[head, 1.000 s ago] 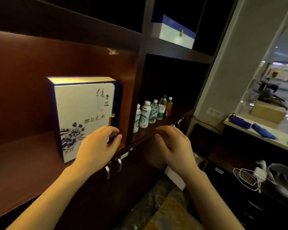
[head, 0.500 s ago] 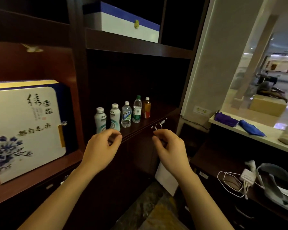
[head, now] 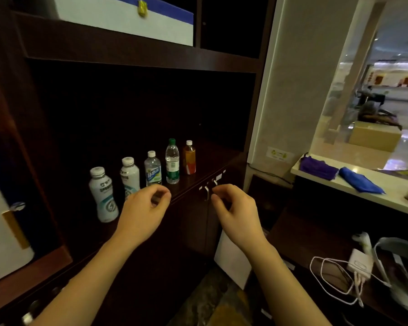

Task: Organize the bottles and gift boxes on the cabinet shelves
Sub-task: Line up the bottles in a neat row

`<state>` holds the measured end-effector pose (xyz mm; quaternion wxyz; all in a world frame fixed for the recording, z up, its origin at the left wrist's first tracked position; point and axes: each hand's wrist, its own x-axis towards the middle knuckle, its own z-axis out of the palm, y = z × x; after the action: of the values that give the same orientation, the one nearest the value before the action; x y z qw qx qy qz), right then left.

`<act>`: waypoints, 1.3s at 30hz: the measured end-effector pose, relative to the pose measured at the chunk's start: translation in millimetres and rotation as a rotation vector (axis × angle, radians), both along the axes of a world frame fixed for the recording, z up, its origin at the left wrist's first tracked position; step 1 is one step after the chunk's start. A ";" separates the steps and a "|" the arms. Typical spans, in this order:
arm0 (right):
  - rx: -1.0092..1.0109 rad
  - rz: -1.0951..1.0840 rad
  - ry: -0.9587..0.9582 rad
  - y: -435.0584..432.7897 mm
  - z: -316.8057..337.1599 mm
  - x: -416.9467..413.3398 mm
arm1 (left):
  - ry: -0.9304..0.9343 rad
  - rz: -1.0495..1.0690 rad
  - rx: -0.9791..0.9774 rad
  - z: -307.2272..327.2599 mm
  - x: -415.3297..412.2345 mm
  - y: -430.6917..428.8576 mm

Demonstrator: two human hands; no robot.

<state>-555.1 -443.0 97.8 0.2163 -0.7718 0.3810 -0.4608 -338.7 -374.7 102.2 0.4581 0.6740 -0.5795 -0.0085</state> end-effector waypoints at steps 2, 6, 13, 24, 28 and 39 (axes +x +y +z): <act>-0.002 -0.007 0.016 -31.0 -2.9 4.8 | 0.029 -0.005 -0.001 -5.3 4.4 -32.2; 0.019 0.001 0.018 -95.5 -7.6 22.9 | 0.107 0.014 0.002 -16.6 20.0 -94.4; 0.197 0.050 -0.066 -180.6 -27.3 58.1 | 0.264 0.072 0.050 -48.7 51.6 -183.4; 0.257 0.128 -0.029 -291.7 -65.1 99.1 | 0.351 0.180 0.156 -95.0 72.7 -273.6; 0.258 0.184 -0.020 -340.9 -78.9 114.5 | 0.433 0.240 0.161 -107.4 80.4 -314.1; 0.435 0.282 0.089 -461.6 -129.5 171.8 | 0.485 0.542 0.214 -159.6 94.6 -388.6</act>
<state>-383.3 -904.6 -31.7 0.4224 -0.7721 0.3690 -0.2989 -244.1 -763.2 -57.3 0.4947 0.8252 -0.2508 -0.1067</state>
